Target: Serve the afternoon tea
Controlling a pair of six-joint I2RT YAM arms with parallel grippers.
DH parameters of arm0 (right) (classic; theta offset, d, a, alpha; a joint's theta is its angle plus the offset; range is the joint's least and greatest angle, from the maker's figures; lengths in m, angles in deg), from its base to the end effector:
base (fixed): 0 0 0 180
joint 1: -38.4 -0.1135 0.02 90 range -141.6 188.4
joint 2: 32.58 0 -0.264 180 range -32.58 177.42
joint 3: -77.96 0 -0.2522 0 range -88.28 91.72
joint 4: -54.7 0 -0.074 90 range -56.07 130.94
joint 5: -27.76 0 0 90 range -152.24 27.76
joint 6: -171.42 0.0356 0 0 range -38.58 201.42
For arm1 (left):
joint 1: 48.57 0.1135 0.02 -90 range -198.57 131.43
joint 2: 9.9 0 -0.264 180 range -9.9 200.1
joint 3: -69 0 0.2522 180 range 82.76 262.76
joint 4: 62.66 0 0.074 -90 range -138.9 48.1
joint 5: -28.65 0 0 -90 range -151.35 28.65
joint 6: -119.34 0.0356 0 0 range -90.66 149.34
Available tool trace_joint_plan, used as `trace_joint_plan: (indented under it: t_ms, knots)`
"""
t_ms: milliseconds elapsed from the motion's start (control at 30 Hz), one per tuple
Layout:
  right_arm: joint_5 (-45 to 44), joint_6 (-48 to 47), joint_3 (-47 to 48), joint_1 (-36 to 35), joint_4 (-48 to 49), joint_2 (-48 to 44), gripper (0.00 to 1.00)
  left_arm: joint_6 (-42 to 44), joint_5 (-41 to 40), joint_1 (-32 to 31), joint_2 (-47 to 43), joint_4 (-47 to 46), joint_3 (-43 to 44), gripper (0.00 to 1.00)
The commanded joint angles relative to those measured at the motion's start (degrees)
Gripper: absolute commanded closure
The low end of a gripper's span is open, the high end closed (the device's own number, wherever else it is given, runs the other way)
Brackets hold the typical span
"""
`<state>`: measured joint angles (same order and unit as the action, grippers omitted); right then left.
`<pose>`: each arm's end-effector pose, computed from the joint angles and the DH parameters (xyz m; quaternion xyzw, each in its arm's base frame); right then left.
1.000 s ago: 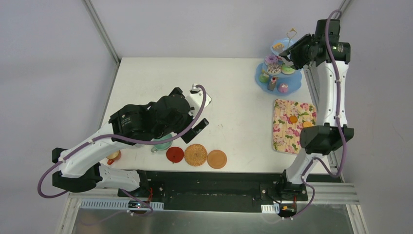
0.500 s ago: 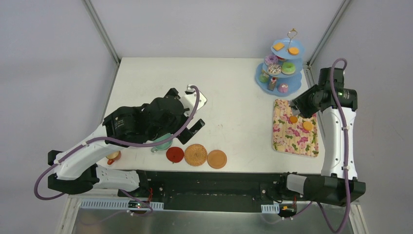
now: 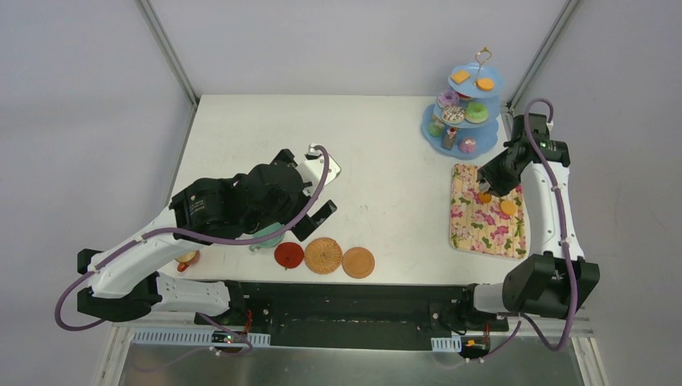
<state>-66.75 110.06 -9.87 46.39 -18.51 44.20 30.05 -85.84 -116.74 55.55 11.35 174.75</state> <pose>0.2582 -0.0391 0.3448 0.3121 0.9080 0.0124 0.2792 0.0848 -0.1720 0.4577 0.4048 0.7672 -0.1004 0.4872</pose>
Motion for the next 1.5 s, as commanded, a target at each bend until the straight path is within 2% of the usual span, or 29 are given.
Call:
trace_joint_plan:
  t_ms: [0,833,1467]
  knots:
    - [-2.34,-1.74,1.69,0.36,2.42,2.23,0.59,0.46,-0.49,0.46,-0.75,-0.80,-0.06,0.00]
    - [-2.94,-1.14,-3.65,1.15,5.43,4.58,0.54,0.63,-1.17,0.65,0.69,-0.30,0.71,0.00]
    - [-3.23,-0.24,-4.53,1.15,2.69,4.08,0.53,1.10,-1.36,0.66,0.67,-0.21,0.78,0.00]
